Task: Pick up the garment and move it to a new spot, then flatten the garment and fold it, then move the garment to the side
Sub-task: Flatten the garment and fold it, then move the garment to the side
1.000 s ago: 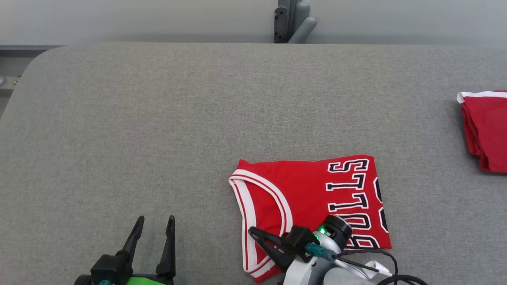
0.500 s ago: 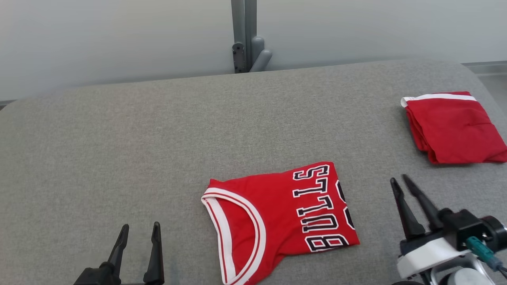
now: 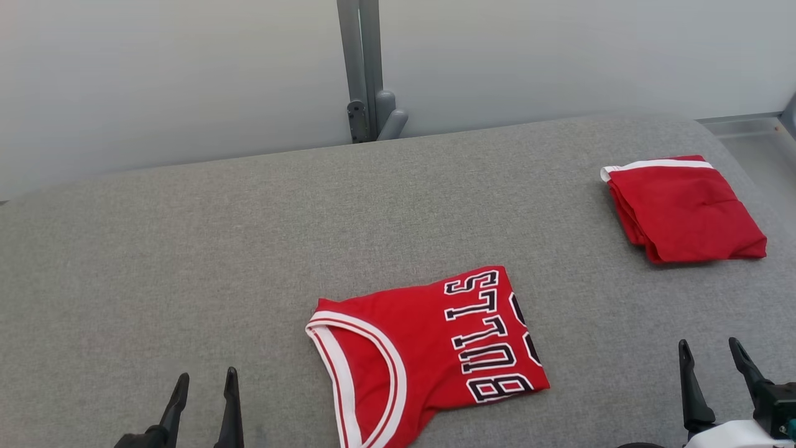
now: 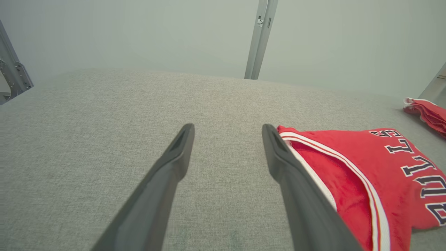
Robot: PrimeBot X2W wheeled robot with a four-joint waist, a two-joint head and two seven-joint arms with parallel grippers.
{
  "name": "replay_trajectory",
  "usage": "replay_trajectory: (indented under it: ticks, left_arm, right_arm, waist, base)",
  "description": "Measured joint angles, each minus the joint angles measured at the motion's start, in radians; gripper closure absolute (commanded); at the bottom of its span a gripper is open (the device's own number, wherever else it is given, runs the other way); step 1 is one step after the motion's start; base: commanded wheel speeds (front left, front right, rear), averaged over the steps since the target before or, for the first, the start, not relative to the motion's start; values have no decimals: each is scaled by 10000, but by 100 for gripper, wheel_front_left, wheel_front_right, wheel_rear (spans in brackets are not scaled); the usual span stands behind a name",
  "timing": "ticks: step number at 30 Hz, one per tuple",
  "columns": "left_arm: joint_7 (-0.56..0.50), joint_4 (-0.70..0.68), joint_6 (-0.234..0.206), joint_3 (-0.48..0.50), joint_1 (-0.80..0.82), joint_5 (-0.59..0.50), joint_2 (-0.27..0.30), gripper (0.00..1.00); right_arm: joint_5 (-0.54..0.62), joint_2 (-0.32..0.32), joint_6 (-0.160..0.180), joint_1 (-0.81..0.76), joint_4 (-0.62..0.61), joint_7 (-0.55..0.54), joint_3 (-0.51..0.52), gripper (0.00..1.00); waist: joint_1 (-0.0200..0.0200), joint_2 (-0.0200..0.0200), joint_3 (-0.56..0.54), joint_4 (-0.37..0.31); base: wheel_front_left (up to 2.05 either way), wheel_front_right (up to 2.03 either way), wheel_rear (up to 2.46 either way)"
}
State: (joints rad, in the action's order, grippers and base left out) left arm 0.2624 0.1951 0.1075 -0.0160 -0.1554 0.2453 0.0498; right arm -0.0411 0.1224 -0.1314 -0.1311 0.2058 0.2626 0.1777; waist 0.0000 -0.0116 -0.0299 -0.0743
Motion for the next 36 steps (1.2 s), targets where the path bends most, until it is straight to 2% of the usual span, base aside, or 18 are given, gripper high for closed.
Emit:
replay_trajectory:
  ticks: [9,14,21,24,30,35,36]
  left_arm:
    - [2,-155,65,102,11,-71,0,0]
    - [0,-443,58,36,70,-56,0,0]
    - [2,-591,36,-138,259,-182,0,0]
    - [2,-556,59,-163,434,-251,0,0]
    - [2,-491,81,-203,700,-370,0,0]
    - [0,-531,88,-186,793,-395,2,0]
    - [2,-550,107,-184,816,-397,2,0]
  right_arm:
    - [-36,-44,0,201,-263,0,-364,0]
    - [-924,198,0,954,107,-42,-1724,0]
    - [-2696,631,0,3425,1321,-3055,-3801,0]
    - [-3225,497,0,4324,2266,-3827,-4100,0]
    - [-3927,236,6,5132,3975,-4696,-4778,0]
    - [-4683,196,8,5328,4381,-5007,-5313,0]
    - [-4945,249,10,5379,4372,-5026,-5457,67]
  waist:
    - [0,0,33,53]
    - [0,0,218,154]
    - [0,0,766,236]
    - [0,0,1048,283]
    - [0,0,1379,568]
    - [0,0,1549,684]
    - [0,0,1598,684]
  base:
    - [0,0,0]
    - [0,0,0]
    - [0,0,0]
    - [0,0,0]
    - [0,0,0]
    - [0,0,0]
    - [0,0,0]
